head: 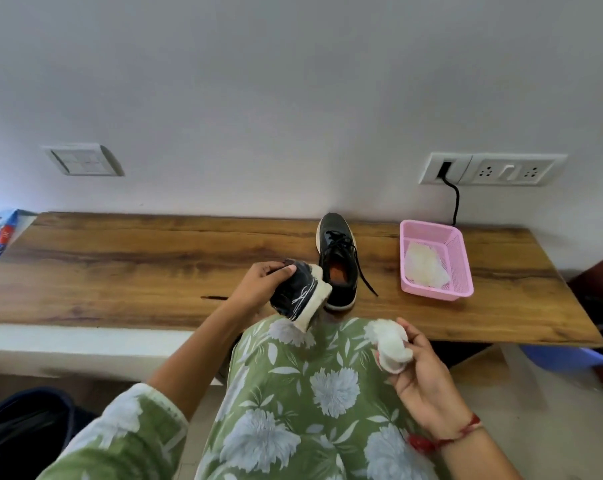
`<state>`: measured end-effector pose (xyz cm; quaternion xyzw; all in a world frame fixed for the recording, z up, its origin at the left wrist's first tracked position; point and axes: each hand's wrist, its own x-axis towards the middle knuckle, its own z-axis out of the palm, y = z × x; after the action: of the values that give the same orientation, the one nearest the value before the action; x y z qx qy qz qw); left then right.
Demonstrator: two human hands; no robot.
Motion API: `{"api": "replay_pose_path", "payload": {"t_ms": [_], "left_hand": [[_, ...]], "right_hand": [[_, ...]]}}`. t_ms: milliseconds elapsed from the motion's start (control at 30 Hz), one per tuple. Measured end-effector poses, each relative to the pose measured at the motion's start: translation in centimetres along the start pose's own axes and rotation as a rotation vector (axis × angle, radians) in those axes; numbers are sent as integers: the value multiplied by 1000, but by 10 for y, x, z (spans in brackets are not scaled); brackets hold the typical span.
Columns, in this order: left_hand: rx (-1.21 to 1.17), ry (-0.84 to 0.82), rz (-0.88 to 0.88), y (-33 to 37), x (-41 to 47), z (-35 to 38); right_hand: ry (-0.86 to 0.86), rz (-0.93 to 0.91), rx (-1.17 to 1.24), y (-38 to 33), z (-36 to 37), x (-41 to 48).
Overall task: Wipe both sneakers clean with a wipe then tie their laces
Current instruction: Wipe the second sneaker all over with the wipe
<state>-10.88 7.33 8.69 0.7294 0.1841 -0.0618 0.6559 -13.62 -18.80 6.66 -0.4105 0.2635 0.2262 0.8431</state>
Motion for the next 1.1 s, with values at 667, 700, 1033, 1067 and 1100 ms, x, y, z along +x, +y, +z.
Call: {"api": "replay_pose_path", "payload": {"t_ms": [667,700,1033,1067,1100], "left_hand": [[-212,86,34,-41,-34,37],[-207,84,40,-44,-35,39],[-249,39,88,-73,-39,36],[-271,48,88,-78,-40,36],[-288,56,86,-82,-42,37]], "right_hand": [[-209,-273,-236,7,19,-42],[-195,-309,-317,8,20,-44],[-100,-1065,-1714,-5,4,-30],[-82,-1128,-1772,-6,3,-26],[-58,-1142,-1772,-9,4,-25]]}}
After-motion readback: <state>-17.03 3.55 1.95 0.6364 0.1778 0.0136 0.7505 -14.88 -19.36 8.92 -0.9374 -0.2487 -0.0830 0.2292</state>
